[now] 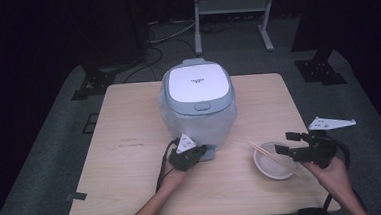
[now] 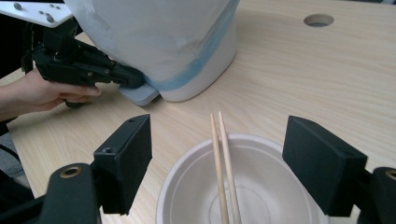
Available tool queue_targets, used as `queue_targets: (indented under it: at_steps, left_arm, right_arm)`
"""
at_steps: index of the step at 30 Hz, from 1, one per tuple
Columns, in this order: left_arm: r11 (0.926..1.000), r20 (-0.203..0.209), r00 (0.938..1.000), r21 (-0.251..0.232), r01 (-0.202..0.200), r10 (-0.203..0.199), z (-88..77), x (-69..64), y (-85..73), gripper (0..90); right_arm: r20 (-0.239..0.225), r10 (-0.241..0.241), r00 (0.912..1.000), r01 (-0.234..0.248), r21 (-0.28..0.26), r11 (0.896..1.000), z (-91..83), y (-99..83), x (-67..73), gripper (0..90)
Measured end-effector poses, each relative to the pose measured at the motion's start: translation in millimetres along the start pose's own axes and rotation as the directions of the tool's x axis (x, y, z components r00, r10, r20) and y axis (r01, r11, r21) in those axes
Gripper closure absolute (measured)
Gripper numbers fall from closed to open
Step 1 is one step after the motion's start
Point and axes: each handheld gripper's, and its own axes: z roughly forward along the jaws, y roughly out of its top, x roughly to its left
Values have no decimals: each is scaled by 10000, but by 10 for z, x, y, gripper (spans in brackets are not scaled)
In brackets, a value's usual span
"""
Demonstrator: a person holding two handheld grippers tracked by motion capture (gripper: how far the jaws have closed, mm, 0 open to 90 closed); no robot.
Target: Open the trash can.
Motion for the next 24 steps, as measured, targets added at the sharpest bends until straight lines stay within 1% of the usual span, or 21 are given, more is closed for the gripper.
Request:
queue_targets:
  at_steps: [1, 2, 3, 4, 5, 6, 7, 8, 10, 13, 14, 16, 17, 18, 19, 20, 23, 24]
  left_arm:
    - [10000, -15, 10000, 11, -15, 15, 3, -2, 0, 879]
    - [10000, -2, 10000, 37, 62, -62, 5, -10, 0, 880]
    - [9999, -41, 10000, 103, 11, -11, 6, -18, 3, 880]
    - [9999, -24, 9999, 88, 122, -122, 15, -42, 3, 880]
    - [9999, -24, 9999, 88, 122, -122, 15, -42, 3, 880]
    - [9998, -169, 9998, 209, -58, 62, 25, -65, 11, 880]
    - [9998, -169, 9998, 209, -58, 62, 25, -65, 11, 880]
    - [9996, -209, 9996, 225, -179, 184, 22, -72, 8, 880]
    - [9996, -139, 9997, 212, -211, 214, 27, -63, 5, 881]
    - [9992, -190, 9994, 297, -284, 290, 27, -73, 13, 881]
    - [9991, -315, 9990, 293, -313, 322, 31, -102, 10, 881]
    - [9987, -368, 9986, 330, -378, 390, 34, -111, 12, 881]
    - [9987, -368, 9986, 330, -378, 390, 34, -111, 12, 881]
    - [9986, -353, 9986, 360, -378, 391, 35, -109, 15, 881]
    - [9986, -353, 9986, 360, -378, 391, 35, -109, 15, 881]
    - [9983, -359, 9983, 372, -437, 451, 36, -110, 15, 881]
    - [9969, -511, 9964, 440, -647, 669, 35, -139, 16, 882]
    - [9969, -511, 9964, 440, -647, 669, 35, -139, 16, 883]
  right_arm:
    - [-10, 6, 10000, -6, 29, 10000, 10, -17, -4, 225]
    - [-13, -30, 10000, 30, 97, 9999, 18, -33, -7, 225]
    - [39, -120, 9999, 119, 158, 9998, 29, -49, -11, 225]
    - [99, -158, 9998, 155, 220, 9996, 41, -65, -13, 225]
    - [84, -201, 9998, 199, 281, 9994, 55, -82, -19, 227]
    - [69, -212, 9998, 210, 371, 9991, 68, -98, -23, 237]
    - [69, -212, 9998, 210, 371, 9991, 68, -98, -23, 237]
    - [85, -363, 9993, 358, 508, 9981, 94, -129, -28, 240]
    - [85, -422, 9991, 416, 596, 9974, 113, -151, -34, 240]
    - [125, -547, 9984, 536, 743, 9958, 139, -174, -45, 241]
    - [142, -597, 9981, 581, 951, 9938, 170, -200, -59, 248]
    - [105, -691, 9976, 675, 1113, 9915, 193, -218, -68, 296]
    - [105, -691, 9976, 675, 1113, 9915, 193, -218, -68, 296]
    - [101, -950, 9954, 928, 1349, 9865, 230, -236, -78, 302]
    - [101, -950, 9954, 928, 1349, 9865, 230, -236, -78, 302]
    - [28, -1040, 9946, 1023, 1594, 9819, 264, -248, -84, 320]
    - [35, -1366, 9906, 1331, 2004, 9706, 320, -268, -73, 353]
    - [35, -1366, 9906, 1331, 2004, 9706, 320, -268, -73, 353]
